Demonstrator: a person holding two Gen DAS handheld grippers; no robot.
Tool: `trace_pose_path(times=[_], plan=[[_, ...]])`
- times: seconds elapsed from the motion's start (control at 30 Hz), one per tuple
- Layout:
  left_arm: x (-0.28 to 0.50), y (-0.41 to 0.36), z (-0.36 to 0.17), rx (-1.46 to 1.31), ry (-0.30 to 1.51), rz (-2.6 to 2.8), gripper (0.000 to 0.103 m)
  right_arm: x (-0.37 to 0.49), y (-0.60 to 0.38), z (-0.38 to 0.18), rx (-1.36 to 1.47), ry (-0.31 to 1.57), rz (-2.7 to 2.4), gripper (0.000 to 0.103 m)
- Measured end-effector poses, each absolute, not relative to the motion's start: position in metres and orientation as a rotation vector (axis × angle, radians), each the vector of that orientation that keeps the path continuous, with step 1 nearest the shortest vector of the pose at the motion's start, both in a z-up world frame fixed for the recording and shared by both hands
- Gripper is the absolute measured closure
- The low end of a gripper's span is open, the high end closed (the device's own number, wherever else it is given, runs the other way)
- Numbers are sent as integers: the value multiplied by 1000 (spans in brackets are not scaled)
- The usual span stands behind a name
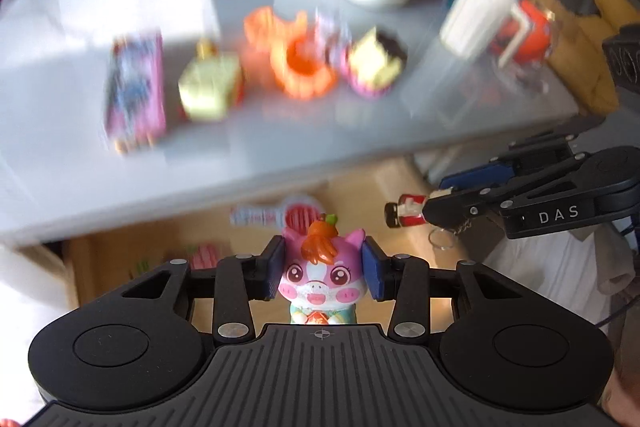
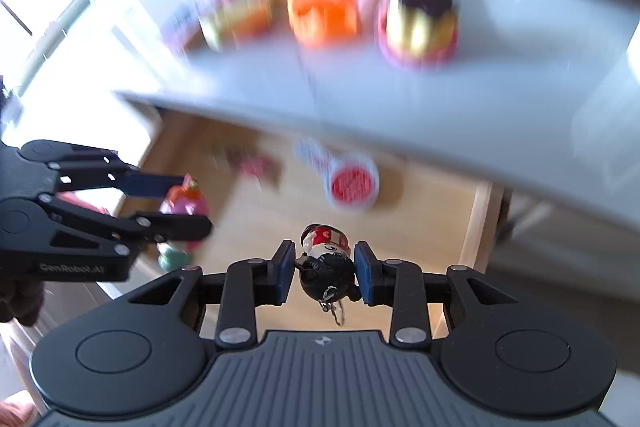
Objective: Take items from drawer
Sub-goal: 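Carry the pig toy and figure keychain onto the countertop and release them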
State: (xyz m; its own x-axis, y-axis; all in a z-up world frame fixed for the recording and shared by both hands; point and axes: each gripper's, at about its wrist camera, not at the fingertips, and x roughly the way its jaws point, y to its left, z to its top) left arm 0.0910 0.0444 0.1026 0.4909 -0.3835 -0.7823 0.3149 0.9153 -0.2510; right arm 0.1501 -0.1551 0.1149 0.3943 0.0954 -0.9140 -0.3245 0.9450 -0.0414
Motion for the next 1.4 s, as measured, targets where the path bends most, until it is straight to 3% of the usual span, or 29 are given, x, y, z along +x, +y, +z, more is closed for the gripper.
trace_pose_path(times=[0.27, 0.47, 0.6, 0.93, 1.2, 1.4], plan=[[150, 61, 160, -83, 788, -283, 58, 188, -150, 194, -241, 832, 256, 71], [190, 46, 127, -49, 819, -227, 57, 227, -144, 160, -198, 854, 284, 71], [195, 38, 114, 5, 743, -225, 54, 230, -121, 138, -379, 739, 257, 71], [202, 27, 106, 72, 686, -206, 55, 254, -128, 118, -293, 821, 255, 71], [216, 45, 94, -116, 717, -256, 49, 263, -133, 111, -300, 813, 200, 71], [196, 66, 115, -97, 664, -273, 50, 245, -136, 143, -249, 741, 260, 57]])
